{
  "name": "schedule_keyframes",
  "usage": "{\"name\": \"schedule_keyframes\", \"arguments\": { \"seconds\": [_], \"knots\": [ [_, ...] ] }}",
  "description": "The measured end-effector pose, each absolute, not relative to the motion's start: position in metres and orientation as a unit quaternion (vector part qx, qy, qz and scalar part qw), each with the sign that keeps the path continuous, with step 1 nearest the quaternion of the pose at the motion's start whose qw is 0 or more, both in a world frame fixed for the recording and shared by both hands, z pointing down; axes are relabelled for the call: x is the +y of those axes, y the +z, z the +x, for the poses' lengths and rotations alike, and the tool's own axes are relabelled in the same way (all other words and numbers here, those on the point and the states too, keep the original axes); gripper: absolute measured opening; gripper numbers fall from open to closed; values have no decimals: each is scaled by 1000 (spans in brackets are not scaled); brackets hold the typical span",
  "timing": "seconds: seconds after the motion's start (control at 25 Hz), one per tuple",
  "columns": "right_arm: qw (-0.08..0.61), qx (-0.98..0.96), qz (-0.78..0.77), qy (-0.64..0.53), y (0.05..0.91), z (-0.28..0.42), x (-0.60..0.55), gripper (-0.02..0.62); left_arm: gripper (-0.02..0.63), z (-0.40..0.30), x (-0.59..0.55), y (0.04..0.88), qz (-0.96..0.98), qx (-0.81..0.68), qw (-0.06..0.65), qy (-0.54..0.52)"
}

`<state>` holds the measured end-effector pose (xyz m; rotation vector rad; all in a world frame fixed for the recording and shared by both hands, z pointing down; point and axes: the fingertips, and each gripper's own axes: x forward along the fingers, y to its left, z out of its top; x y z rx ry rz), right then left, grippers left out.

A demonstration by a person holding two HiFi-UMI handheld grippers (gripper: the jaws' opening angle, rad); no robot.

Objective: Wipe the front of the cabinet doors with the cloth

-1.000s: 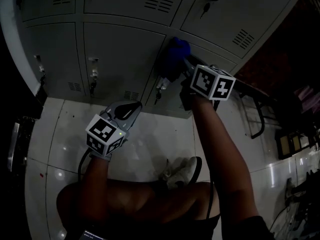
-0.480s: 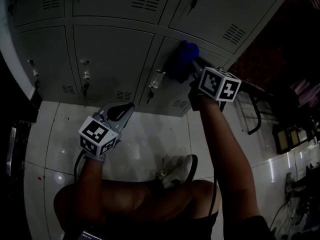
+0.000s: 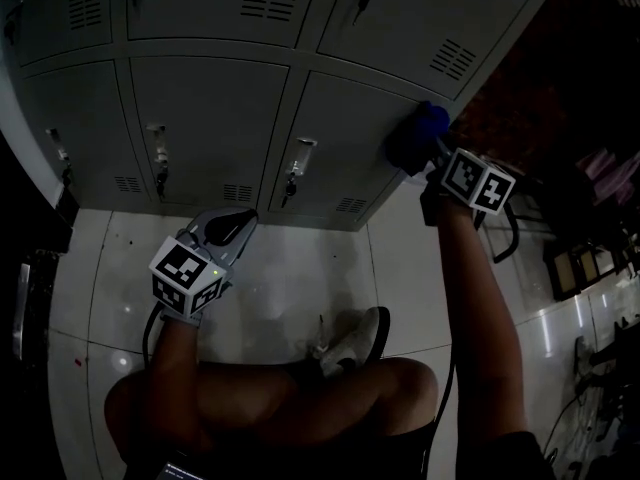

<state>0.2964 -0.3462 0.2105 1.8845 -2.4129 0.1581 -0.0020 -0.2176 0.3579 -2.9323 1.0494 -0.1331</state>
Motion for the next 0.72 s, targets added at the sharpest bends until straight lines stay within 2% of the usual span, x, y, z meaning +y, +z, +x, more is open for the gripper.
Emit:
{"name": "schedule_keyframes", "arguments": {
  "seconds": [0.2, 0.36, 0.48, 0.72],
  "knots": [
    [36, -768, 637, 54, 213, 325, -345, 77, 0, 0, -217, 359, -941, 336, 13, -45],
    [25, -769, 636, 59, 216, 322, -339, 77, 0, -1, -218, 357, -941, 336, 12, -42],
    [20, -789, 612, 61, 223, 289, -331, 77, 0, -3, -219, 355, -940, 338, 12, -41],
    [25, -841, 535, 75, 254, 178, -321, 77, 0, -4, -219, 352, -939, 341, 13, -34]
  ]
}}
